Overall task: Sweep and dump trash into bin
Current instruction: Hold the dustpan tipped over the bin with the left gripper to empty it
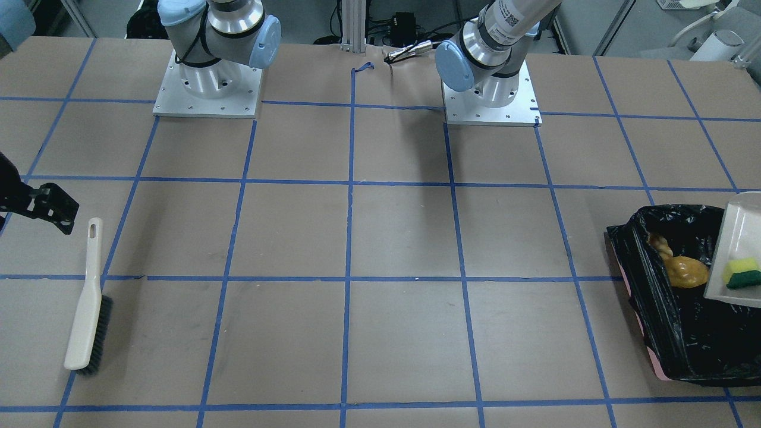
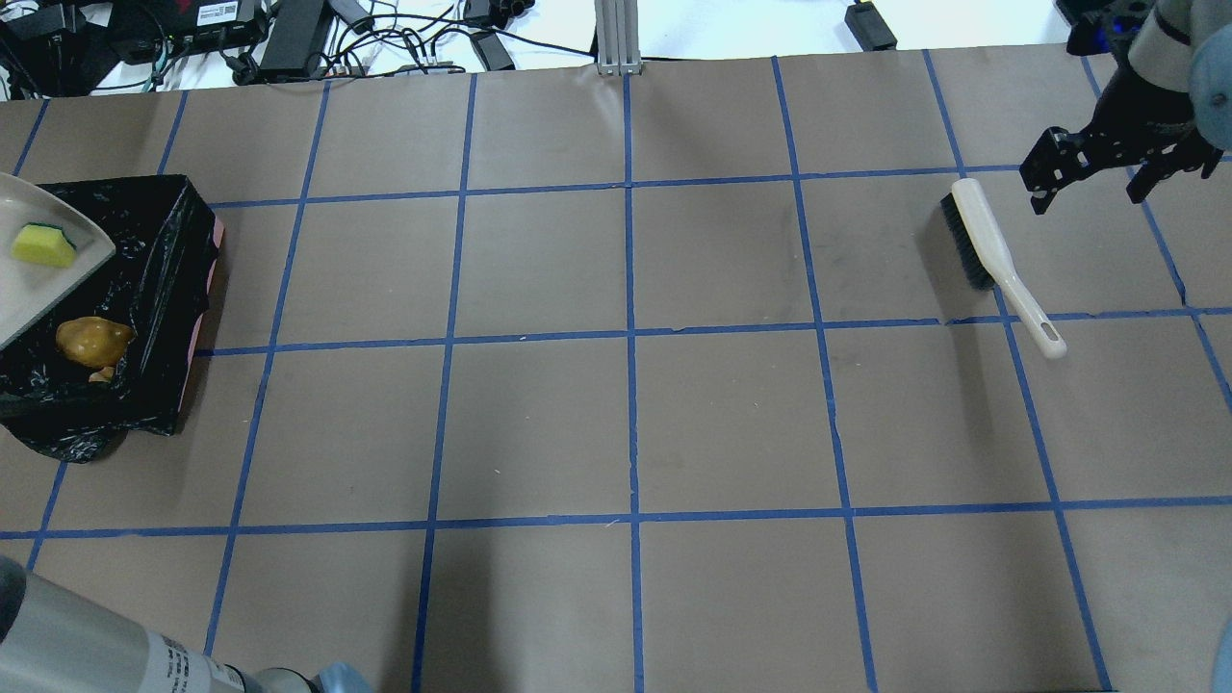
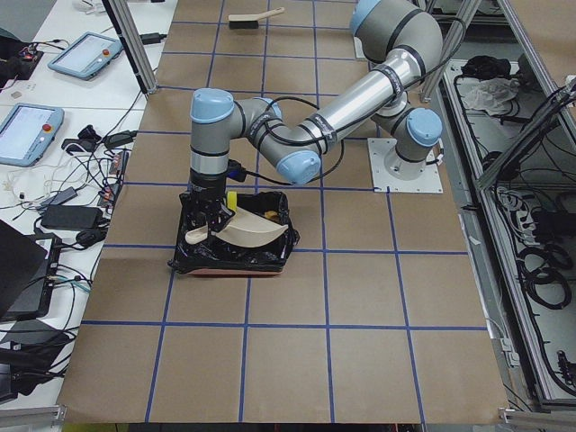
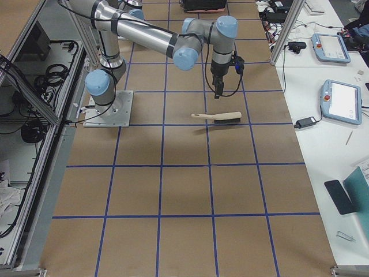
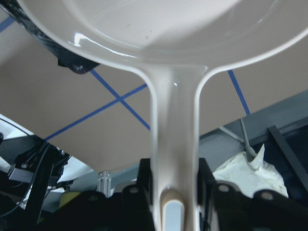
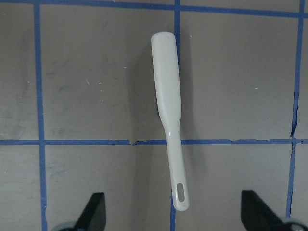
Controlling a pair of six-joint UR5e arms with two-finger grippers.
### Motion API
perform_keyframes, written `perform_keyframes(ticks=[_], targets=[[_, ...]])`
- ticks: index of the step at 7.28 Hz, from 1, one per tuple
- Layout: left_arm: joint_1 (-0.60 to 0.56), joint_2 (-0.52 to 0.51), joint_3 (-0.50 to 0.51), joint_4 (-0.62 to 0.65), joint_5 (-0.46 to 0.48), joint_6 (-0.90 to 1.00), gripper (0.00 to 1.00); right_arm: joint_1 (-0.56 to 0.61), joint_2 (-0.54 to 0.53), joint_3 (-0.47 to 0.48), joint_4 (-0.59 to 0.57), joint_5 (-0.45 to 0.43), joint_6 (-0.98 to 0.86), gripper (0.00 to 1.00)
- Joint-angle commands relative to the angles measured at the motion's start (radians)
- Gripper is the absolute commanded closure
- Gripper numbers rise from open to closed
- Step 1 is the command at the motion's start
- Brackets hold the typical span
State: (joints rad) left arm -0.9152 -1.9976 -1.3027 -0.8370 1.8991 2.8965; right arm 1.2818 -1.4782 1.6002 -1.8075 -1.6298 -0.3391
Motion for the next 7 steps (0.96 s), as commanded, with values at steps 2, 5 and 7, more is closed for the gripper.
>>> perform_keyframes(ticks=[2, 5, 7], targets=[[-0.045, 0.038, -0.039, 0.057, 0.063, 0.015, 0.84, 0.085, -0.048, 0.001, 0.011, -0.001, 0.05, 0.0], [-0.047, 0.068, -0.131, 0.26, 0.063, 0.098, 0.85, 0.19, -0.053, 0.001, 0.036, -0.004, 0.084, 0.0], [-0.048, 0.104, -0.148, 0.262, 0.061, 0.093, 0.85, 0.2, -0.051, 0.009, 0.036, -0.004, 0.084, 0.0]])
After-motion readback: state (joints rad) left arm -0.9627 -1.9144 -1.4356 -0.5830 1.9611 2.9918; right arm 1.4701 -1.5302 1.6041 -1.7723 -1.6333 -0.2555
